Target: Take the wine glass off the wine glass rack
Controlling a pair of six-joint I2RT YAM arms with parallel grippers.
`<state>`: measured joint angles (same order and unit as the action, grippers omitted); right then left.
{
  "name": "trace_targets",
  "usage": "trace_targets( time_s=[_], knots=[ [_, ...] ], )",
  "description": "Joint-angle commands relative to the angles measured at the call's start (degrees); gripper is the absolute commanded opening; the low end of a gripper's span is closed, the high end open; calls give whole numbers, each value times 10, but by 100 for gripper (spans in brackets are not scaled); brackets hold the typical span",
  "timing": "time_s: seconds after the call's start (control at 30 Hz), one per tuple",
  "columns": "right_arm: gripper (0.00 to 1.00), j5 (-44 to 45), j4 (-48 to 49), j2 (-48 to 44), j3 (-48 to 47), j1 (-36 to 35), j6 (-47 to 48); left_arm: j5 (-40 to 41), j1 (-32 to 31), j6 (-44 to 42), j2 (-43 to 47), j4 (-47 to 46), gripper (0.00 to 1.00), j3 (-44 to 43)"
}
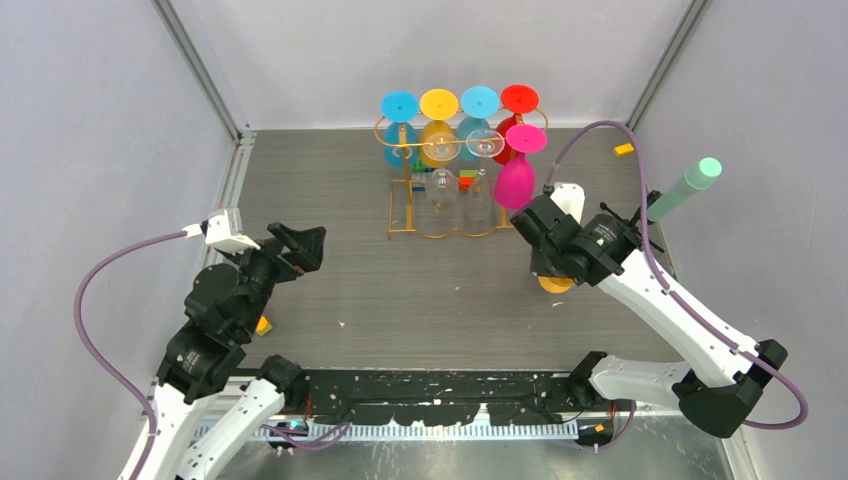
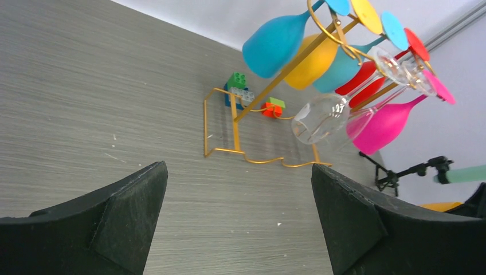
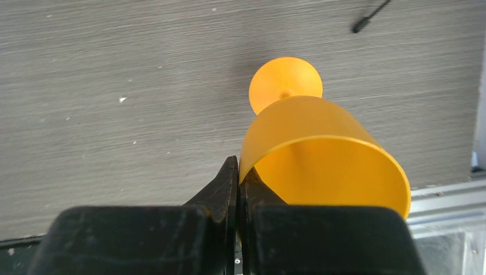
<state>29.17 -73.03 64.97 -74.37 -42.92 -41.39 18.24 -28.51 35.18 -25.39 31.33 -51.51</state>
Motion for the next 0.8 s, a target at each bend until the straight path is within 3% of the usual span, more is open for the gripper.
trace_targets(
  time_s=[0.0,0.23,0.5,0.77],
  knots=[
    [0,81,-35,4,-17,6,-38,17,-1,-47,-8,1,100,-13],
    [1,39,13,-30,70,43,-59,17,-1,-51,-4,-23,100,16],
    [0,-71,84,-92,145,162,-23,0,-1,-61,-30,-39,100,5],
    [0,-78,96,-79,167,204,5,-17,-1,-41,-39,-59,100,24]
  ],
)
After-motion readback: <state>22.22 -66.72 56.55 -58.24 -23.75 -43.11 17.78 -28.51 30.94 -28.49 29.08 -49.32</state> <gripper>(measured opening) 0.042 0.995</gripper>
